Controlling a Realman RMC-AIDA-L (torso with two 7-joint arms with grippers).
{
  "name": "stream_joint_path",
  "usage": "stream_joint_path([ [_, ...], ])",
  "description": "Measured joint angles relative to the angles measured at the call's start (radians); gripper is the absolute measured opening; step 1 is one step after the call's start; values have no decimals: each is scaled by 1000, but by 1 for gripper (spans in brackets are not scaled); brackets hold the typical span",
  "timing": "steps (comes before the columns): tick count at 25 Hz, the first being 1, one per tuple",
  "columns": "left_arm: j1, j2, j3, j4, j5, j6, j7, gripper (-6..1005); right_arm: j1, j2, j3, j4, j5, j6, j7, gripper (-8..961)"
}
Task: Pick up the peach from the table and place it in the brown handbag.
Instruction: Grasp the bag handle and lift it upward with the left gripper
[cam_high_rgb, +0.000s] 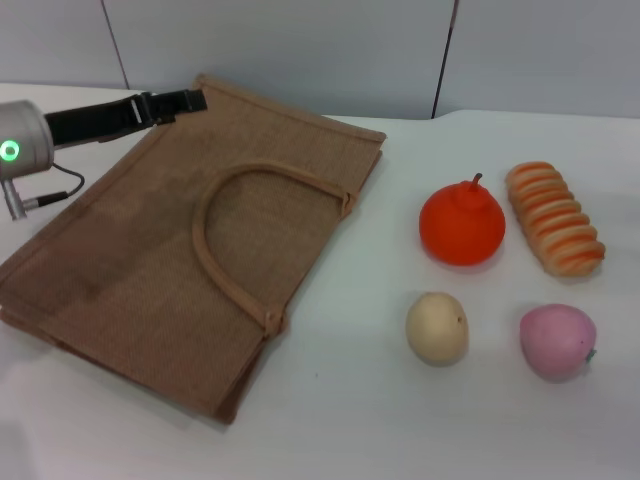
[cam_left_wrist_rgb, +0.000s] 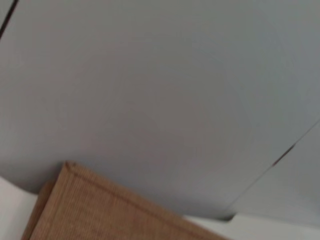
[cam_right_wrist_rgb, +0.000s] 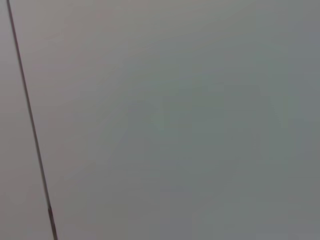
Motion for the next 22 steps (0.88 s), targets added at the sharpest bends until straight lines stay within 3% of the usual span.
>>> stream_joint_path([
  [6, -105, -19, 0, 117, 332, 3, -222, 654, 2, 0, 0, -2, 0, 0, 0, 865],
  [11, -156, -45, 14, 126, 509, 38, -259, 652, 9, 0, 0, -2, -9, -1, 1, 863],
  [13, -161, -55, 41, 126, 541, 73, -274, 651, 9, 0, 0, -2, -11, -1, 4, 863],
  [19, -163, -60, 168, 122, 558, 125, -312, 495, 9, 0, 0, -2, -11, -2, 5, 863],
  [22, -167, -61, 180, 110, 560, 134, -312, 499, 11, 0, 0, -2, -11, -2, 5, 864],
])
